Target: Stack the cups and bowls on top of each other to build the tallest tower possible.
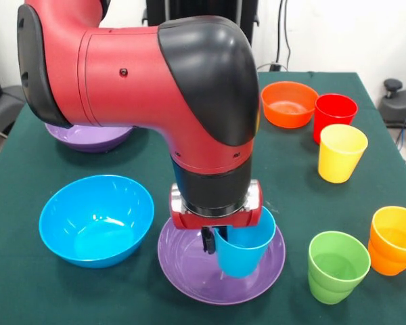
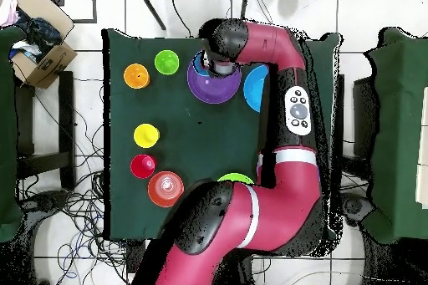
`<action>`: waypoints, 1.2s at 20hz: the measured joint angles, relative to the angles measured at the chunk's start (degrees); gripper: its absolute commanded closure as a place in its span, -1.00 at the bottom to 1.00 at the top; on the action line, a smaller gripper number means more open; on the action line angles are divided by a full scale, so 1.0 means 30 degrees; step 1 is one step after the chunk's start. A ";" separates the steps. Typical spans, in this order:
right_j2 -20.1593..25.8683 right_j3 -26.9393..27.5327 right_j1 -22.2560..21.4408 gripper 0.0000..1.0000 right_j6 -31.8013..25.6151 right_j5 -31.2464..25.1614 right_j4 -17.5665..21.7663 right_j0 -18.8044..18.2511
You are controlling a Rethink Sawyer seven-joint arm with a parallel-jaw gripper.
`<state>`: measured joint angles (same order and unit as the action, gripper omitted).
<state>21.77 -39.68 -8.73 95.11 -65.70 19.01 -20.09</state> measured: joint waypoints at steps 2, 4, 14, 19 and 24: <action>0.0000 0.0000 0.0026 1.00 0.0000 0.0000 0.0000 -0.0022; 0.0000 0.0003 0.0071 1.00 0.0000 0.0000 -0.0004 -0.0069; 0.0022 0.0003 0.0716 1.00 0.0000 0.0004 -0.0004 -0.0227; 0.0028 0.0003 0.1096 1.00 0.0000 0.0004 0.0000 -0.0256; 0.0058 0.0019 0.1128 1.00 0.0000 0.0004 -0.0008 -0.0311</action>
<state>21.94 -39.62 -5.35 95.11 -65.69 18.98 -21.03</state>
